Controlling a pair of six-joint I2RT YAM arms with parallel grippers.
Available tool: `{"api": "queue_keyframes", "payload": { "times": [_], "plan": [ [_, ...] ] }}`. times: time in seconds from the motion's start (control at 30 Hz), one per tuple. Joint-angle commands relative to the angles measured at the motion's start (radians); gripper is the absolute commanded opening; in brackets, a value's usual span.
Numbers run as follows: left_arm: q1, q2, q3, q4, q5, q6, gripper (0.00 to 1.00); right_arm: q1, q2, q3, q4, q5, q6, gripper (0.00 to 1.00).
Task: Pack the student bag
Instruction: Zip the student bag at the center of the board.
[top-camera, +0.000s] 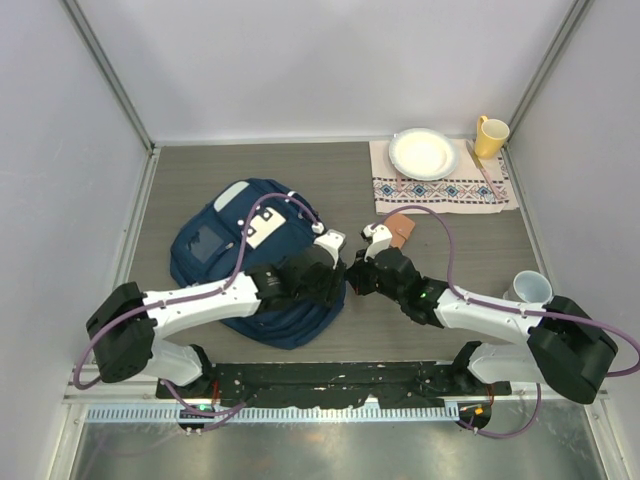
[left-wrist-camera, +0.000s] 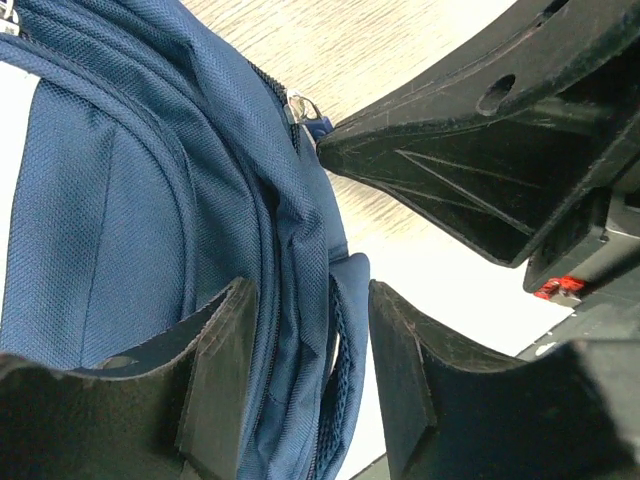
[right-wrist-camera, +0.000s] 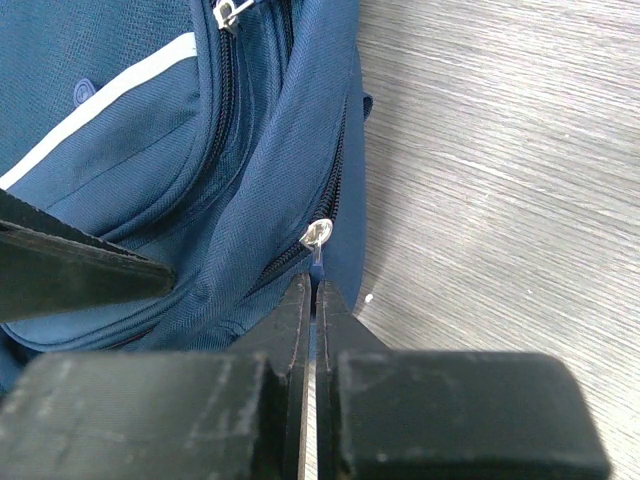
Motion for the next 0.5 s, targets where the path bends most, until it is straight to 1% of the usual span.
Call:
{"api": "queue_keyframes", "payload": {
  "times": [0.0,0.03,0.07,0.1,0.17,0.2,0.23,0.3,0.33,0.43,0.47],
  "plan": [
    [-0.041,0.032,0.057,0.004,-0.098,0.036,0.5,0.002,-0.027,0.006,0.06,0.01,-0.008,0.01],
    [-0.044,0.038,0.07,-0.007,-0.122,0.035,0.43,0.002,-0.027,0.006,0.063,0.011,-0.008,0.01],
    [-0.047,0.051,0.074,-0.019,-0.136,0.029,0.39,0.002,-0.029,0.006,0.063,0.011,-0.008,0.01],
    [-0.045,0.055,0.08,-0.045,-0.142,0.027,0.28,0.002,-0.03,0.006,0.063,0.011,-0.01,0.01],
    [-0.048,0.062,0.087,-0.068,-0.168,0.025,0.16,0.002,-0.032,0.006,0.063,0.014,-0.01,0.01],
    [-0.048,0.062,0.087,-0.079,-0.182,0.022,0.04,0.002,-0.033,0.006,0.063,0.017,-0.01,0.01],
    [-0.048,0.059,0.084,-0.091,-0.187,0.022,0.0,0.002,-0.032,0.008,0.059,0.019,-0.01,0.01],
    [-0.048,0.033,0.068,-0.123,-0.199,0.012,0.0,0.001,-0.026,0.022,0.039,0.048,-0.01,0.01],
    [-0.048,0.016,0.038,-0.134,-0.201,0.003,0.0,0.001,-0.015,0.025,0.037,0.054,-0.011,0.01],
    [-0.048,-0.066,-0.05,-0.181,-0.191,-0.076,0.0,-0.004,0.014,0.04,0.048,0.059,-0.016,0.01],
    [-0.048,-0.093,-0.076,-0.207,-0.19,-0.14,0.0,-0.007,0.026,0.046,0.054,0.054,-0.017,0.01]
  ]
}}
